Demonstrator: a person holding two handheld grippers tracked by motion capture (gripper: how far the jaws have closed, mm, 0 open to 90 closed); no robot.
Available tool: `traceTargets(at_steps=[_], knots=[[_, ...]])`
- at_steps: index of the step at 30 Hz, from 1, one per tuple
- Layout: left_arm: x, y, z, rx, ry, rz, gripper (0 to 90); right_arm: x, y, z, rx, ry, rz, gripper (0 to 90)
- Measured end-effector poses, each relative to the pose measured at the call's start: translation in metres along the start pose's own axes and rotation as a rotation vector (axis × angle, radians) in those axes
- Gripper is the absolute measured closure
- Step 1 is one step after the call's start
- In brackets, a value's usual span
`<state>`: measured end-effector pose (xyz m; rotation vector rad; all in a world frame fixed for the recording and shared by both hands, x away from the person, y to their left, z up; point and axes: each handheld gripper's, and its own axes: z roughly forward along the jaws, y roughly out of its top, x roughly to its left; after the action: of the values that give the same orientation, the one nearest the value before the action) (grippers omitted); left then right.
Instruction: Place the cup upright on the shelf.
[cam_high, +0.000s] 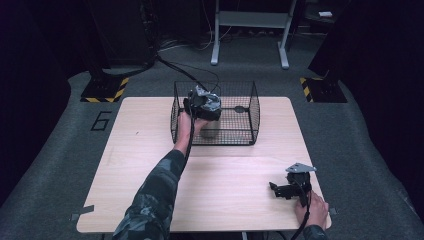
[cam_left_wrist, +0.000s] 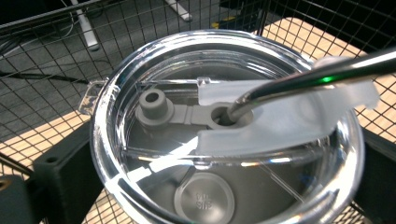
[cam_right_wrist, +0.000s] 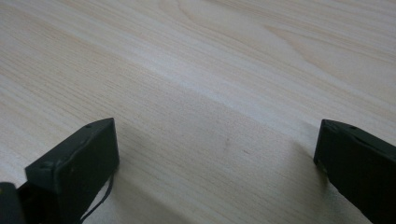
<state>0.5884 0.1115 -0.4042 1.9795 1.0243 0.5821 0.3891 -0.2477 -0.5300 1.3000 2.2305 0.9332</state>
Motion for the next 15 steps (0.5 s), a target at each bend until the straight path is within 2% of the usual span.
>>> traceTargets(at_steps=[4, 6, 9, 10, 15], knots=[[0.0, 0.002, -0.006, 0.02, -0.007, 0.003, 0.1, 0.0, 0.0, 0.0, 0.0, 0.0, 0.0, 0.0], [0.0, 0.002, -0.012, 0.013, -0.002, 0.001, 0.1, 0.0, 0.0, 0.0, 0.0, 0.0, 0.0, 0.0], [0.001, 0.002, -0.02, 0.026, -0.009, 0.014, 0.1, 0.0, 0.0, 0.0, 0.0, 0.0, 0.0, 0.0], [0.0, 0.002, -0.022, 0.019, -0.01, 0.004, 0.1, 0.0, 0.0, 0.0, 0.0, 0.0, -0.001, 0.0], [0.0, 0.002, -0.032, 0.015, -0.02, 0.002, 0.1, 0.0, 0.0, 0.0, 0.0, 0.0, 0.0, 0.0]])
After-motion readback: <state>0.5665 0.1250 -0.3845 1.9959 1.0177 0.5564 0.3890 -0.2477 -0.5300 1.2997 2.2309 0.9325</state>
